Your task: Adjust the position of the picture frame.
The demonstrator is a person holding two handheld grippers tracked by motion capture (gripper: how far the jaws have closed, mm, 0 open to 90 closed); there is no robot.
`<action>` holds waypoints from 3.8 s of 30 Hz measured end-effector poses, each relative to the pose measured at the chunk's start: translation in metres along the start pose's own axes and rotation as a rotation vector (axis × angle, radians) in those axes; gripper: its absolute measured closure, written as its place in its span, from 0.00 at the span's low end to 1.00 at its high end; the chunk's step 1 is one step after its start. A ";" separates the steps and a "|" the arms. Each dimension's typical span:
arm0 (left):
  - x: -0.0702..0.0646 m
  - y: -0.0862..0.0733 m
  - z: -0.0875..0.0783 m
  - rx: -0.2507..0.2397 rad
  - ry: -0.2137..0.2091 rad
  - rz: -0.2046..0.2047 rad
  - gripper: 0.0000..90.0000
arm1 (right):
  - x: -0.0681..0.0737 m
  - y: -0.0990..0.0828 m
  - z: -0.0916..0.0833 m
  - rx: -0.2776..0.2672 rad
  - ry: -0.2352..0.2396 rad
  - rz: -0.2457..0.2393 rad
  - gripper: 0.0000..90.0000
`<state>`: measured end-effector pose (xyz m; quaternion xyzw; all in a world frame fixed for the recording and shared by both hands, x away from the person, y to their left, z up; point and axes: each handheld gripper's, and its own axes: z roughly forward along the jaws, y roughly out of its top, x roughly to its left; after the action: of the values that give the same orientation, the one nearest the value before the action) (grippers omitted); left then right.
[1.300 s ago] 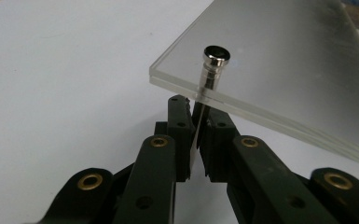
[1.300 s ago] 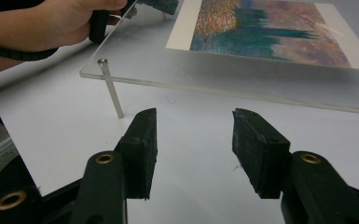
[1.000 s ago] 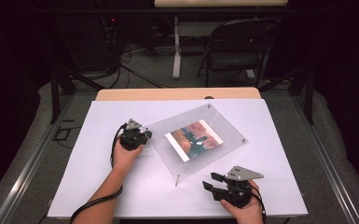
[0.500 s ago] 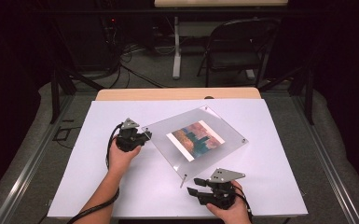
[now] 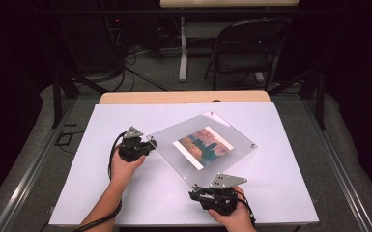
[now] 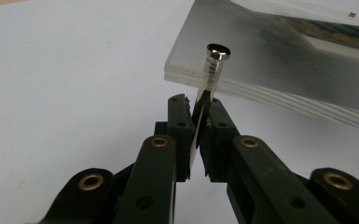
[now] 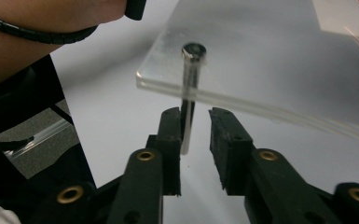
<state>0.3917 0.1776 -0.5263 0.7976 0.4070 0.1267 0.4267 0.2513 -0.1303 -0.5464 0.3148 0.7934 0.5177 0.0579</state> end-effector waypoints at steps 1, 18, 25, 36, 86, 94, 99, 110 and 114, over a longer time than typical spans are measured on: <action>-0.001 -0.001 -0.001 -0.002 0.001 0.001 0.93 | 0.001 0.001 0.000 0.008 0.005 -0.011 0.92; -0.012 -0.026 -0.031 -0.029 -0.003 -0.015 0.94 | -0.020 0.005 -0.017 -0.006 -0.028 0.048 0.95; -0.035 -0.037 -0.044 -0.052 -0.081 -0.034 0.94 | -0.047 0.007 -0.038 -0.043 -0.134 0.101 0.95; -0.057 -0.040 -0.043 -0.057 -0.089 -0.044 0.94 | -0.070 0.012 -0.046 -0.050 -0.239 0.107 0.95; -0.033 -0.043 0.002 0.030 0.005 -0.048 0.94 | -0.110 0.013 -0.002 0.036 -0.304 0.146 0.94; -0.033 -0.046 0.004 0.032 0.009 -0.046 0.94 | -0.110 0.009 0.001 0.050 -0.309 0.143 0.94; -0.034 -0.046 0.003 0.036 0.008 -0.048 0.94 | -0.109 0.009 0.001 0.054 -0.309 0.141 0.95; -0.035 -0.048 0.001 0.032 0.001 -0.054 0.94 | -0.108 0.007 -0.001 0.051 -0.299 0.150 0.94; -0.036 -0.049 0.000 0.014 -0.004 -0.056 0.88 | -0.108 0.006 -0.003 0.037 -0.289 0.163 0.91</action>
<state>0.3425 0.1645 -0.5594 0.7891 0.4291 0.1101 0.4256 0.3387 -0.1913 -0.5657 0.4502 0.7581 0.4554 0.1233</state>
